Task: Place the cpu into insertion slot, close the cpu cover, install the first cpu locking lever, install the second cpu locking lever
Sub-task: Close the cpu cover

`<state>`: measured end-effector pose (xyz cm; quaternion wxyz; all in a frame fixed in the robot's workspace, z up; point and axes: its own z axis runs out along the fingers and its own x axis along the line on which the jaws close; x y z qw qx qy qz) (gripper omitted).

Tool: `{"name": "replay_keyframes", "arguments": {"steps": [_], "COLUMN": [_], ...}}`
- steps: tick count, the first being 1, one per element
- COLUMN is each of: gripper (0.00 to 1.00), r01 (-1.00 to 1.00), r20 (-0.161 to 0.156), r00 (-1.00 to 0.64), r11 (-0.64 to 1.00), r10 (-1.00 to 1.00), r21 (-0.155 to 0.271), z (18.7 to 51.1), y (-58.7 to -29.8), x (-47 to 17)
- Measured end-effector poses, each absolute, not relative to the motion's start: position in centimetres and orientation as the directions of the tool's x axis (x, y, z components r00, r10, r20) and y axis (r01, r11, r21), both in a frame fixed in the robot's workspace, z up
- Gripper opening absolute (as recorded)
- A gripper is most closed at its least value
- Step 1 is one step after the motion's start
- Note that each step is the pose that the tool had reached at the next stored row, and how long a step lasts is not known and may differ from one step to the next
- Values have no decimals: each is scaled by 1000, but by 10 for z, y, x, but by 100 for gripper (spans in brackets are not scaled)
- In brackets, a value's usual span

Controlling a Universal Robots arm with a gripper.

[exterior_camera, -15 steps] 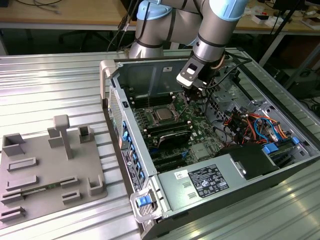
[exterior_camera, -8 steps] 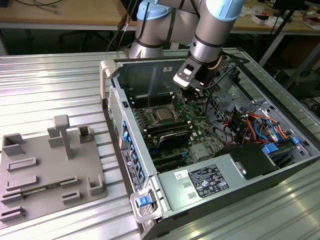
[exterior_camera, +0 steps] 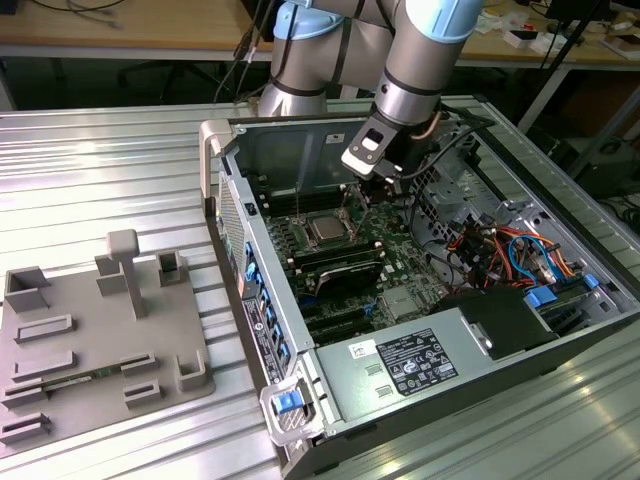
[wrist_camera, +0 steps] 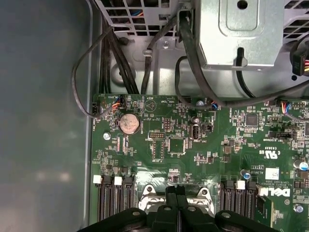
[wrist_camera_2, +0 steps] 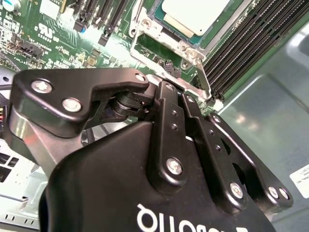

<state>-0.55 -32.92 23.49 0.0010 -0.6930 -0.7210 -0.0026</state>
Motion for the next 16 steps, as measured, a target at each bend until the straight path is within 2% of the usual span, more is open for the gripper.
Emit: {"name": "replay_keyframes", "arguments": {"steps": [16], "gripper": [11], "r01": [999], "r20": [5], "r00": [-40], "r11": [39], "r10": [999], "r21": [2], "z": [234], "y": [-329], "x": [-18]}}
